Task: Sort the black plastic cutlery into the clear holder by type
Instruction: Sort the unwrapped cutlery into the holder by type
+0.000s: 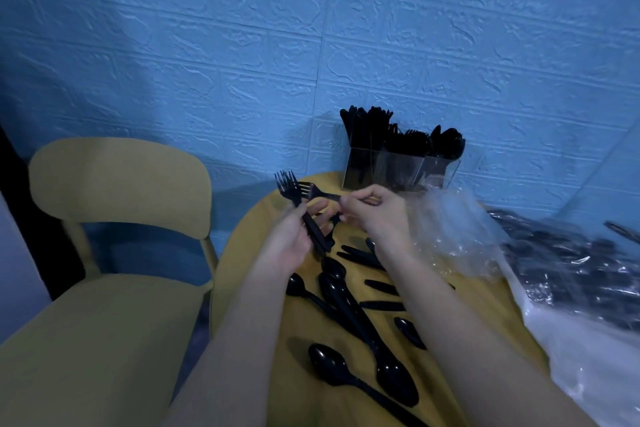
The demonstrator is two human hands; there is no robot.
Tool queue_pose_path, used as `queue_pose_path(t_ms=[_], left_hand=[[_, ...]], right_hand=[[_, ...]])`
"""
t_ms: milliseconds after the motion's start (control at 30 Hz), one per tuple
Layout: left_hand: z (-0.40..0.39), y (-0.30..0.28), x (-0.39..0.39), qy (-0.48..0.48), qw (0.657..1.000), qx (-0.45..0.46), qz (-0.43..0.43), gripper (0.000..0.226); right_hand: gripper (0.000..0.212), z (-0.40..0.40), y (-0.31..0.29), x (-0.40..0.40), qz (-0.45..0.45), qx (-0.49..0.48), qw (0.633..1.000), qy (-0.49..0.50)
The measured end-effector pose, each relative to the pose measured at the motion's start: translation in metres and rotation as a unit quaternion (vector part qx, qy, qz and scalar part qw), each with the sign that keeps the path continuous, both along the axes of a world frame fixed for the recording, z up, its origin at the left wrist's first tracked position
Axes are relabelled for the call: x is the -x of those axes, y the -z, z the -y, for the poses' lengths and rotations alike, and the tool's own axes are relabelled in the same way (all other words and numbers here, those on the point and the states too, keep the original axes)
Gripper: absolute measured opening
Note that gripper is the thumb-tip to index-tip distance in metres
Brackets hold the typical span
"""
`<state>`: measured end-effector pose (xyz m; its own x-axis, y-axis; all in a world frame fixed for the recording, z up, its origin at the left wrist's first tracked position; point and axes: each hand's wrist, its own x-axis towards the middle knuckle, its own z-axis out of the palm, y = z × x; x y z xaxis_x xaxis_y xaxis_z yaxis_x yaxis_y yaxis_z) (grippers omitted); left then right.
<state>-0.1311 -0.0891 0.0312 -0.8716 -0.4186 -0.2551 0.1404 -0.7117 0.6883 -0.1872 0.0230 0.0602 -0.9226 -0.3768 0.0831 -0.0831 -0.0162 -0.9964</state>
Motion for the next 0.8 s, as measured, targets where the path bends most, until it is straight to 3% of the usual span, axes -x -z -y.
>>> queue_pose_path(t_ms=[133, 500, 567, 633, 800], left_hand=[[0.001, 0.001, -0.003, 0.001, 0.999, 0.029, -0.018, 0.022], [-0.003, 0.0, -0.005, 0.049, 0.995, 0.084, -0.027, 0.022], [-0.002, 0.002, -0.005, 0.05, 0.996, 0.078, -0.017, 0.021], [-0.001, 0.003, -0.006, 0.043, 0.998, 0.05, -0.014, 0.019], [-0.003, 0.004, -0.006, 0.058, 0.996, 0.061, -0.01, 0.02]], right_hand=[[0.004, 0.005, 0.015, -0.002, -0.146, -0.192, 0.971, 0.001], [0.008, 0.007, 0.011, -0.006, -0.189, -0.243, 0.95, -0.059], [0.013, -0.008, 0.005, -0.001, -0.217, -0.312, 0.923, -0.059], [0.01, -0.035, -0.004, 0.009, -0.241, -0.42, 0.873, -0.053], [0.017, -0.096, -0.007, 0.022, -0.202, -0.581, 0.784, -0.08]])
